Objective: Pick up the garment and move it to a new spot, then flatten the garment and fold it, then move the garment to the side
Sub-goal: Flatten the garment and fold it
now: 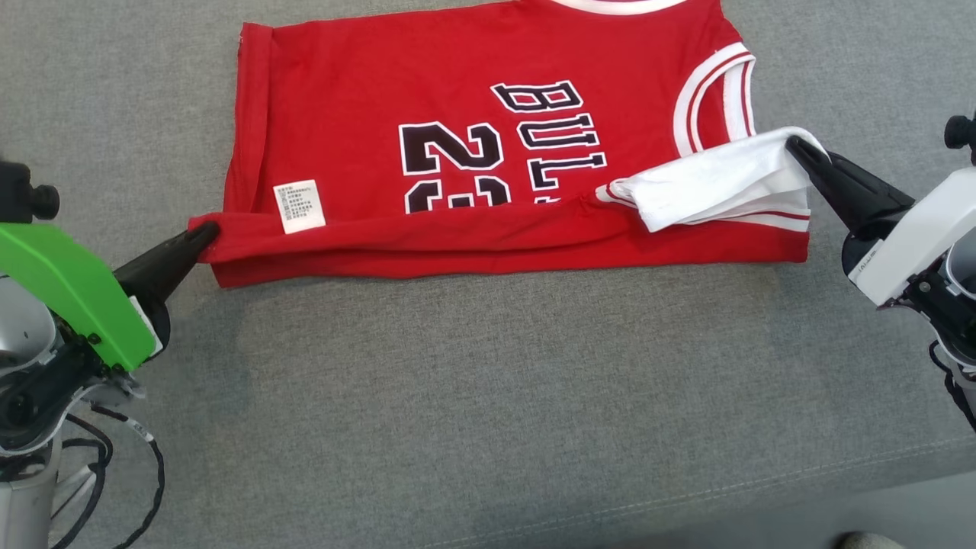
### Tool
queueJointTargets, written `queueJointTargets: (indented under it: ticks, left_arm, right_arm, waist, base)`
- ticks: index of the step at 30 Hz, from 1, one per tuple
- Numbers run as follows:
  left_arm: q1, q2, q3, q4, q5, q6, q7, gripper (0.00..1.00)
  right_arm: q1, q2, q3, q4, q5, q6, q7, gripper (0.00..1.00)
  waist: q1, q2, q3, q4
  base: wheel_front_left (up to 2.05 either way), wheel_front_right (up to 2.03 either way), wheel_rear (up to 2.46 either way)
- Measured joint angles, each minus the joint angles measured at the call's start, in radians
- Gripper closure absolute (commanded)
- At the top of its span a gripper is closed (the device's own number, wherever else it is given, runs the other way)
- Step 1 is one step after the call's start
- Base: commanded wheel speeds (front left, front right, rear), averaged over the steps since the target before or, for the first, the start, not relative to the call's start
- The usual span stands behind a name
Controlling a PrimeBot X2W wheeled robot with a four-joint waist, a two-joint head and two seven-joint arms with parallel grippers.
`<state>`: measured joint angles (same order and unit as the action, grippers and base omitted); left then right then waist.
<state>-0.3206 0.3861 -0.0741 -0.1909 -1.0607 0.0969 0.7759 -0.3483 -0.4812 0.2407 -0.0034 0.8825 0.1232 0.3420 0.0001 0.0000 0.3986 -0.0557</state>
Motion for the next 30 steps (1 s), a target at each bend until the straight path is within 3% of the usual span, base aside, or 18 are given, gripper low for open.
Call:
queueJointTargets:
  ticks: [16, 17, 18, 19, 20, 21, 30]
  left_arm:
    - [-0.139, -0.019, -0.021, 0.119, 0.032, 0.019, 0.050, 1.00]
    - [-0.143, -0.022, -0.021, 0.124, 0.036, 0.019, 0.050, 1.00]
    - [-0.152, -0.022, -0.021, 0.136, 0.048, 0.019, 0.050, 0.86]
    - [-0.156, -0.022, -0.020, 0.149, 0.060, 0.019, 0.050, 0.68]
    - [-0.156, -0.022, -0.020, 0.161, 0.072, 0.019, 0.048, 0.54]
    - [-0.157, -0.024, -0.019, 0.172, 0.081, 0.020, 0.040, 0.00]
    - [-0.203, -0.061, 0.025, 0.212, 0.111, 0.026, -0.044, 0.00]
  right_arm:
    - [-0.145, 0.015, 0.030, 0.095, -0.019, 0.000, 0.033, 1.00]
    - [-0.148, 0.017, 0.031, 0.101, -0.022, 0.000, 0.033, 0.95]
    - [-0.159, 0.019, 0.031, 0.111, -0.024, 0.000, 0.030, 0.60]
    - [-0.164, 0.021, 0.031, 0.117, -0.030, 0.000, 0.027, 0.42]
    - [-0.168, 0.025, 0.031, 0.123, -0.035, 0.000, 0.023, 0.00]
    - [-0.171, 0.030, 0.032, 0.130, -0.043, 0.000, 0.014, 0.00]
    - [-0.181, 0.043, 0.036, 0.188, -0.088, 0.000, -0.042, 0.00]
  waist:
    - [0.0000, 0.0000, 0.054, -0.015]
    - [0.0000, 0.0000, 0.056, -0.015]
    - [0.0000, 0.0000, 0.061, -0.017]
    - [0.0000, 0.0000, 0.064, -0.018]
    - [0.0000, 0.0000, 0.065, -0.018]
    - [0.0000, 0.0000, 0.067, -0.019]
    - [0.0000, 0.0000, 0.069, -0.021]
  base:
    - [0.00, 0.00, 0.00]
    - [0.00, 0.00, 0.00]
    - [0.00, 0.00, 0.00]
    - [0.00, 0.00, 0.00]
    - [0.00, 0.00, 0.00]
    - [0.00, 0.00, 0.00]
    - [0.00, 0.00, 0.00]
